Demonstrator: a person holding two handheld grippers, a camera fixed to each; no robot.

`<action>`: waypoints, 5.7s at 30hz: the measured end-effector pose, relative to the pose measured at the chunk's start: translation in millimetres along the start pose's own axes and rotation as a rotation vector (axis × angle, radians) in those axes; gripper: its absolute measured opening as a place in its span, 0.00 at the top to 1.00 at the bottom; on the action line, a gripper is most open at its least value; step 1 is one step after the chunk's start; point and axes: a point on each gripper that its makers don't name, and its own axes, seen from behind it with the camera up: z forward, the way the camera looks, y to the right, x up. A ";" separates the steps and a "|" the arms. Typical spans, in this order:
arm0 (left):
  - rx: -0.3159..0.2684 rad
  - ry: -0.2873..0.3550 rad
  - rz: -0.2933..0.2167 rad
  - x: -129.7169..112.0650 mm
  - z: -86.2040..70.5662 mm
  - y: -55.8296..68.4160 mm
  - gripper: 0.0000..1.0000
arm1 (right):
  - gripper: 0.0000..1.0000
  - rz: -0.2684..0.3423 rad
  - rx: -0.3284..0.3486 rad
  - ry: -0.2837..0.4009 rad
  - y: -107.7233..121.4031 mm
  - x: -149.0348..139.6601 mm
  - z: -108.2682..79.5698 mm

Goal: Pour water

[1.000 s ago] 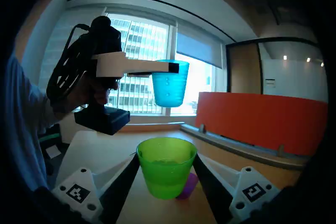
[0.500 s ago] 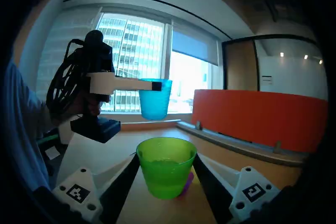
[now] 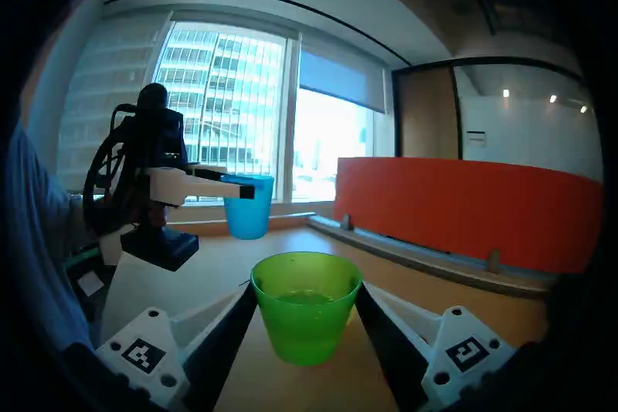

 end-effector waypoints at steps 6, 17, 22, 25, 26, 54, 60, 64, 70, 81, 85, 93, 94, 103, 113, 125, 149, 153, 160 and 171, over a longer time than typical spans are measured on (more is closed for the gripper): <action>0.007 -0.032 0.004 -22.2 -4.9 -4.9 0.11 | 0.10 0.000 -0.025 -0.024 14.4 -2.2 -11.8; 0.003 -0.098 0.017 -56.2 -10.8 -10.5 0.11 | 0.10 0.021 -0.075 -0.055 43.8 -10.0 -32.1; -0.009 -0.123 0.035 -64.8 -12.0 -8.7 0.11 | 0.10 0.038 -0.090 -0.057 53.0 -11.0 -38.5; -0.015 -0.137 0.045 -70.4 -11.7 -7.6 0.11 | 0.10 0.046 -0.094 -0.062 56.6 -11.8 -41.4; -0.017 -0.141 0.049 -72.2 -11.5 -7.1 0.11 | 0.10 0.048 -0.095 -0.064 58.0 -12.5 -42.2; -0.088 -0.326 0.104 -136.4 -9.9 8.5 0.11 | 0.10 0.072 -0.080 -0.211 74.3 -59.3 -59.4; -0.105 -0.384 0.118 -154.5 -10.6 10.5 0.11 | 0.09 0.077 -0.071 -0.261 76.9 -73.6 -62.3; -0.117 -0.422 0.126 -167.2 -11.2 11.9 0.11 | 0.09 0.067 -0.069 -0.297 79.1 -83.5 -65.2; -0.129 -0.472 0.138 -183.5 -11.4 10.6 0.11 | 0.09 0.056 -0.065 -0.347 82.9 -97.1 -68.7; -0.137 -0.541 0.128 -208.9 -4.8 9.1 0.10 | 0.09 0.059 -0.066 -0.376 86.0 -108.3 -69.5; -0.138 -0.544 0.111 -213.6 -3.3 8.6 0.11 | 0.09 0.057 -0.068 -0.377 86.8 -108.9 -69.0; -0.139 -0.546 0.089 -219.5 -4.2 7.6 0.11 | 0.09 0.055 -0.070 -0.386 87.2 -113.3 -70.0; -0.140 -0.546 0.087 -219.9 -4.3 7.7 0.11 | 0.09 0.055 -0.070 -0.388 87.3 -113.9 -70.1; -0.147 -0.552 0.070 -225.2 -5.9 7.7 0.11 | 0.09 0.051 -0.072 -0.393 88.4 -116.5 -69.4; -0.147 -0.598 0.065 -240.3 -12.9 6.5 0.02 | 0.09 0.053 -0.072 -0.395 87.7 -118.1 -68.1; -0.132 -0.619 0.057 -246.7 -26.5 2.6 0.02 | 0.09 0.058 -0.067 -0.408 87.4 -129.4 -62.3; -0.098 -0.592 0.077 -230.6 -67.2 9.0 0.02 | 0.09 0.055 -0.066 -0.455 88.1 -168.9 -44.4; -0.097 -0.582 0.075 -226.6 -70.9 10.7 0.02 | 0.09 0.055 -0.066 -0.460 87.6 -173.5 -43.8; -0.095 -0.578 0.075 -224.4 -75.6 12.9 0.02 | 0.09 0.041 -0.066 -0.475 86.1 -180.3 -45.1; -0.096 -0.578 0.067 -225.7 -79.1 15.3 0.02 | 0.08 0.043 -0.077 -0.474 84.7 -183.9 -48.8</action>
